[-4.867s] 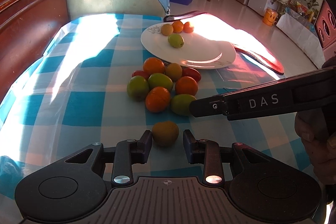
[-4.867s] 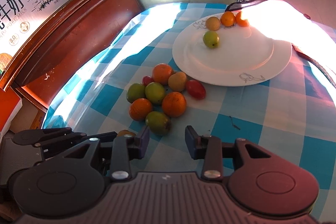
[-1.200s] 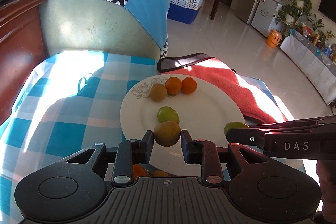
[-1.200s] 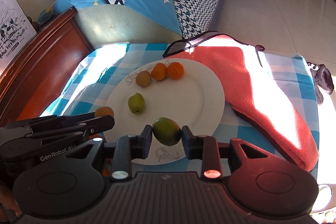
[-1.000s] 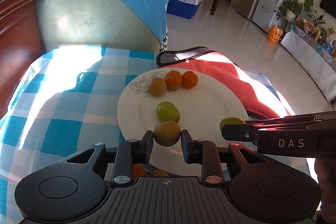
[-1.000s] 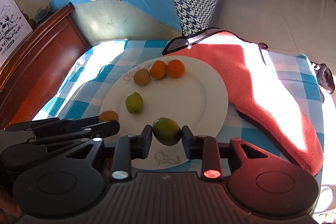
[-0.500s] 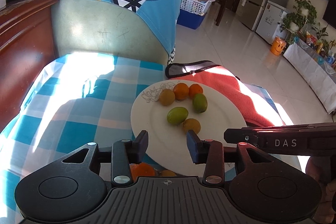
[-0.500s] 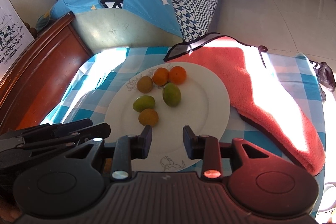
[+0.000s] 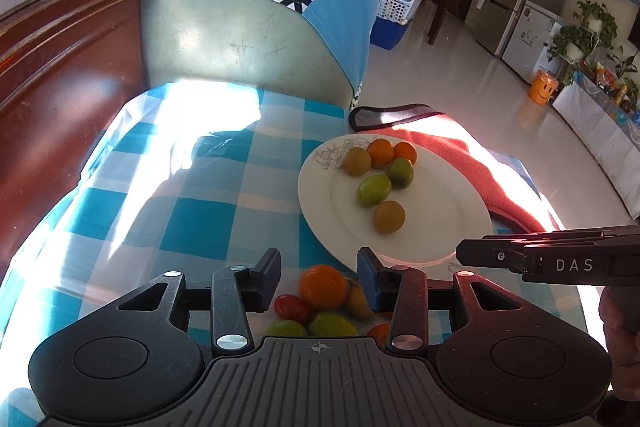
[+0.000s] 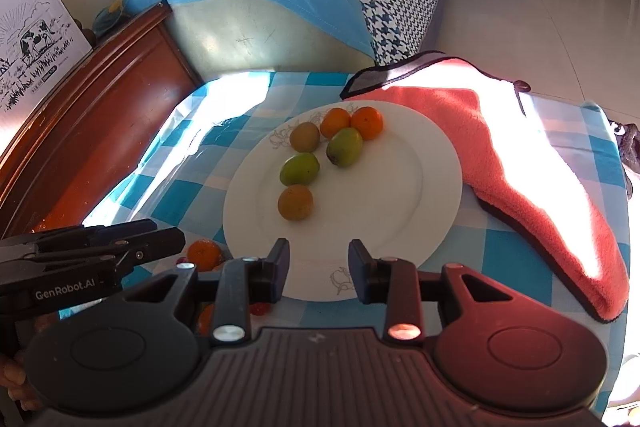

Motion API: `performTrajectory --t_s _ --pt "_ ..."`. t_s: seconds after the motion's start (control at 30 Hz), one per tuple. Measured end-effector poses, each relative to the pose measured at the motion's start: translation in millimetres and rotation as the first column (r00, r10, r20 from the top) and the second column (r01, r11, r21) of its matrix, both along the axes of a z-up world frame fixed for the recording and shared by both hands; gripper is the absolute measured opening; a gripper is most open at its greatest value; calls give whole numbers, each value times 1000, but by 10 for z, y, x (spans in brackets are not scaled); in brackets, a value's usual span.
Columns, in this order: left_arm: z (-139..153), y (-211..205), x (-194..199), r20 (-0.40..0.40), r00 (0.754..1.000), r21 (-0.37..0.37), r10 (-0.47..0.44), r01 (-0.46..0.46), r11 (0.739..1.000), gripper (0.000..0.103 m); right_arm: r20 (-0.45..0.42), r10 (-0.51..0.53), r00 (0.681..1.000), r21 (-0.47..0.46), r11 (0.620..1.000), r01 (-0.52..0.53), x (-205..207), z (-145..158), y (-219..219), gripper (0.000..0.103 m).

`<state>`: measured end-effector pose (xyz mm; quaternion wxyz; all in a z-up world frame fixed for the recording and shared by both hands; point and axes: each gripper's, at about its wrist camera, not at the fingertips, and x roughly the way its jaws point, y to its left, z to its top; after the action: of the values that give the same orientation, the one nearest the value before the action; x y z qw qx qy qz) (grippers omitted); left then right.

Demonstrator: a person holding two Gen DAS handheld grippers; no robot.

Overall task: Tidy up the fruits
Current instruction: 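Withdraw both open tools from the plate back to the fruit pile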

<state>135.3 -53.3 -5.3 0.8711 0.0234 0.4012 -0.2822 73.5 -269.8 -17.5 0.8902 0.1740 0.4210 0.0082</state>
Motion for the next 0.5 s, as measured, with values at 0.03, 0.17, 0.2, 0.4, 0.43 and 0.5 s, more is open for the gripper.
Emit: performTrajectory --t_s 0.03,0.17,0.2,0.4,0.43,0.5 --pt "-1 23 -3 -1 1000 0 5 -5 1000 40 -1 5 1000 -1 1000 -5 -10 -1 16 34" --pt "3 163 -20 -8 999 -3 36 -36 999 40 -4 26 1000 1 1000 -26 -50 -10 81 34" --pt "8 195 -29 -6 999 -2 45 -45 999 40 -5 35 999 1 999 -35 -62 -15 102 34" --pt "11 356 -90 -19 997 -8 81 -81 997 41 -10 73 997 -3 997 -73 -127 -23 205 34" --pt "4 367 -103 -17 996 -2 82 -82 997 41 -10 75 997 -2 997 -75 -143 -23 218 34" --pt "-15 405 -136 -19 996 11 83 -83 996 41 -8 74 997 1 997 -74 -168 -24 234 34"
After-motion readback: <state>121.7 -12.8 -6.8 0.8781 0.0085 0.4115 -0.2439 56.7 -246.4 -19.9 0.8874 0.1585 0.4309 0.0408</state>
